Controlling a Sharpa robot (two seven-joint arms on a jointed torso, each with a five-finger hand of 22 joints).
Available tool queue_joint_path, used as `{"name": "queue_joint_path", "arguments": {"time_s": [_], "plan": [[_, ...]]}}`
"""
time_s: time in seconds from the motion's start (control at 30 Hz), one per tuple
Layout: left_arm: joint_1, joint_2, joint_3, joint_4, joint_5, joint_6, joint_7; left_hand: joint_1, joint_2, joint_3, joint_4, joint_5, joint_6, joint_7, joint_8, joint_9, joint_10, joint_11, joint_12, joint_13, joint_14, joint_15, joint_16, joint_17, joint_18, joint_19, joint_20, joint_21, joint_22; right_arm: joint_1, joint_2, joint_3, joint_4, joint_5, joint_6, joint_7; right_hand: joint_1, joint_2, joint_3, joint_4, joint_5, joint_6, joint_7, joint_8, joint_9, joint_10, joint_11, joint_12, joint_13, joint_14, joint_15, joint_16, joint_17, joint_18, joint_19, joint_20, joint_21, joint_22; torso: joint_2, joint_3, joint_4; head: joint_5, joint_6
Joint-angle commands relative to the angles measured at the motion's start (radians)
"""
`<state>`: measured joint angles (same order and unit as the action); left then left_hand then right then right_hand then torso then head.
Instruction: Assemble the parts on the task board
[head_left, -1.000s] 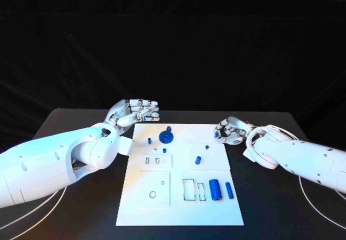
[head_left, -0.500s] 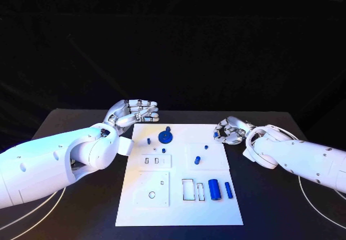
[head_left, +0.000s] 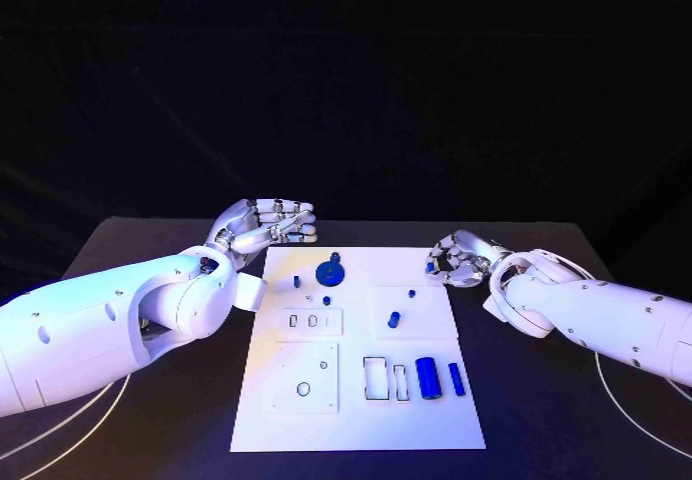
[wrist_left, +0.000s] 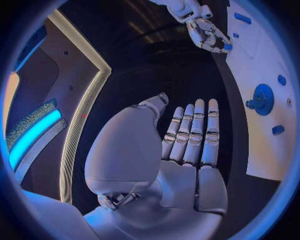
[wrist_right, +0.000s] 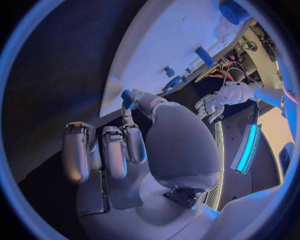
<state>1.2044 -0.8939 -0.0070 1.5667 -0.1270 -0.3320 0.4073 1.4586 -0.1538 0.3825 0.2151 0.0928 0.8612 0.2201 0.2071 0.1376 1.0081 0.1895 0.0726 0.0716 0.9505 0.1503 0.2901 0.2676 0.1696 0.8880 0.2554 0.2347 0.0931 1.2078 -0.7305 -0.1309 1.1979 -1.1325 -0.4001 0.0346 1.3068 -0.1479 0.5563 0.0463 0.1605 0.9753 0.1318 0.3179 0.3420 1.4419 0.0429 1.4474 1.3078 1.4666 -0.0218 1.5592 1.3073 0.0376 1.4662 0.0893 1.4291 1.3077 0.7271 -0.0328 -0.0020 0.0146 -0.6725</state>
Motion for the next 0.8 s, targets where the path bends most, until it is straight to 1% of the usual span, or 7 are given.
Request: {"name": "queue_joint_path", "arguments": {"time_s": [0.03, 0.2, 0.23, 0.3, 0.5, 0.63, 0.8], "plan": [[0.0, 0.0, 0.001, 0.001, 0.004, 0.016, 0.005, -0.011, -0.001, 0.005, 0.0, -0.006, -0.006, 0.029, 0.004, 0.001, -0.002, 0.004, -0.005, -0.002, -0.006, -0.002, 0.003, 0.001, 0.013, 0.002, 0.004, 0.004, -0.001, -0.001, -0.004, 0.0, 0.015, -0.019, -0.066, -0.027, 0.004, 0.022, 0.005, -0.003, 0.009, 0.009, -0.02, 0.058, 0.048, 0.002, -0.008, 0.002, 0.119, 0.1, -0.008, 0.006, 0.246, 0.001, 0.014, -0.009, 0.006, 0.151, 0.0, 0.0001, -0.0004, 0.003, -0.002], [0.0, 0.0, 0.001, 0.0, 0.004, 0.017, 0.004, -0.011, -0.001, 0.005, -0.001, -0.005, -0.006, 0.029, 0.004, 0.001, -0.002, 0.004, -0.005, -0.002, -0.007, -0.002, 0.004, 0.001, 0.013, 0.002, 0.004, 0.004, -0.001, 0.006, -0.02, 0.003, 0.075, -0.026, -0.09, -0.061, 0.005, 0.021, 0.006, -0.008, 0.013, 0.003, -0.02, 0.063, 0.051, 0.0, -0.008, 0.0, 0.118, 0.1, -0.009, 0.006, 0.247, 0.0, 0.014, -0.01, 0.006, 0.151, -0.002, -0.0008, 0.0002, 0.004, -0.004], [0.0, 0.0, 0.001, -0.001, 0.004, 0.017, 0.004, -0.011, -0.001, 0.005, -0.001, -0.005, -0.006, 0.029, 0.004, 0.001, -0.002, 0.004, -0.005, -0.002, -0.007, -0.002, 0.004, 0.001, 0.013, 0.002, 0.004, 0.004, -0.001, 0.014, -0.025, 0.004, 0.102, -0.032, -0.094, -0.078, 0.005, 0.021, 0.007, -0.009, 0.013, 0.0, -0.019, 0.064, 0.052, 0.0, -0.008, 0.0, 0.118, 0.101, -0.009, 0.006, 0.247, 0.001, 0.014, -0.011, 0.006, 0.151, -0.003, -0.0009, 0.0, 0.004, -0.004], [0.0, 0.0, 0.0, -0.003, 0.004, 0.017, 0.004, -0.01, 0.0, 0.006, -0.002, -0.005, -0.006, 0.029, 0.004, 0.001, -0.002, 0.004, -0.005, -0.002, -0.007, -0.002, 0.004, 0.002, 0.013, 0.002, 0.004, 0.004, -0.001, 0.022, -0.029, 0.004, 0.131, -0.039, -0.096, -0.098, 0.004, 0.02, 0.007, -0.01, 0.013, -0.002, -0.019, 0.064, 0.052, -0.001, -0.007, -0.001, 0.117, 0.1, -0.009, 0.006, 0.247, 0.0, 0.015, -0.011, 0.007, 0.152, -0.003, -0.001, -0.0005, 0.004, -0.005], [0.001, 0.004, 0.0, -0.013, 0.004, 0.016, 0.005, -0.01, 0.0, 0.006, -0.002, -0.005, -0.006, 0.029, 0.004, 0.001, -0.002, 0.004, -0.005, -0.002, -0.007, -0.002, 0.004, 0.002, 0.013, 0.002, 0.004, 0.004, -0.001, 0.048, -0.02, 0.005, 0.241, -0.069, -0.1, -0.176, 0.005, 0.02, 0.008, -0.013, 0.014, -0.008, -0.017, 0.066, 0.053, -0.003, -0.007, -0.004, 0.114, 0.1, -0.008, 0.006, 0.246, 0.0, 0.016, -0.011, 0.008, 0.153, -0.007, -0.0035, -0.0022, 0.011, -0.009], [0.001, 0.01, 0.0, -0.022, 0.004, 0.015, 0.006, -0.01, 0.0, 0.006, -0.002, -0.005, -0.006, 0.029, 0.004, 0.001, -0.002, 0.004, -0.005, -0.002, -0.007, -0.002, 0.004, 0.002, 0.013, 0.002, 0.004, 0.004, -0.001, 0.051, 0.011, 0.005, 0.297, -0.083, -0.11, -0.219, 0.007, 0.019, 0.012, -0.019, 0.019, -0.012, -0.016, 0.069, 0.055, -0.003, -0.006, -0.004, 0.114, 0.1, -0.008, 0.005, 0.243, 0.001, 0.013, -0.011, 0.004, 0.15, -0.01, -0.006, -0.0023, 0.015, -0.015], [0.001, 0.018, 0.0, -0.035, 0.004, 0.011, 0.006, -0.009, 0.0, 0.007, -0.003, -0.005, -0.006, 0.028, 0.004, 0.001, -0.002, 0.004, -0.005, -0.001, -0.008, -0.002, 0.004, 0.002, 0.014, 0.002, 0.004, 0.004, -0.001, 0.042, 0.059, 0.002, 0.347, -0.127, -0.121, -0.268, 0.007, 0.019, 0.012, -0.019, 0.019, -0.012, -0.016, 0.07, 0.056, -0.003, -0.006, -0.005, 0.114, 0.099, -0.008, 0.004, 0.24, 0.002, 0.012, -0.011, 0.001, 0.148, -0.012, -0.0091, -0.0005, 0.023, -0.02]]}}
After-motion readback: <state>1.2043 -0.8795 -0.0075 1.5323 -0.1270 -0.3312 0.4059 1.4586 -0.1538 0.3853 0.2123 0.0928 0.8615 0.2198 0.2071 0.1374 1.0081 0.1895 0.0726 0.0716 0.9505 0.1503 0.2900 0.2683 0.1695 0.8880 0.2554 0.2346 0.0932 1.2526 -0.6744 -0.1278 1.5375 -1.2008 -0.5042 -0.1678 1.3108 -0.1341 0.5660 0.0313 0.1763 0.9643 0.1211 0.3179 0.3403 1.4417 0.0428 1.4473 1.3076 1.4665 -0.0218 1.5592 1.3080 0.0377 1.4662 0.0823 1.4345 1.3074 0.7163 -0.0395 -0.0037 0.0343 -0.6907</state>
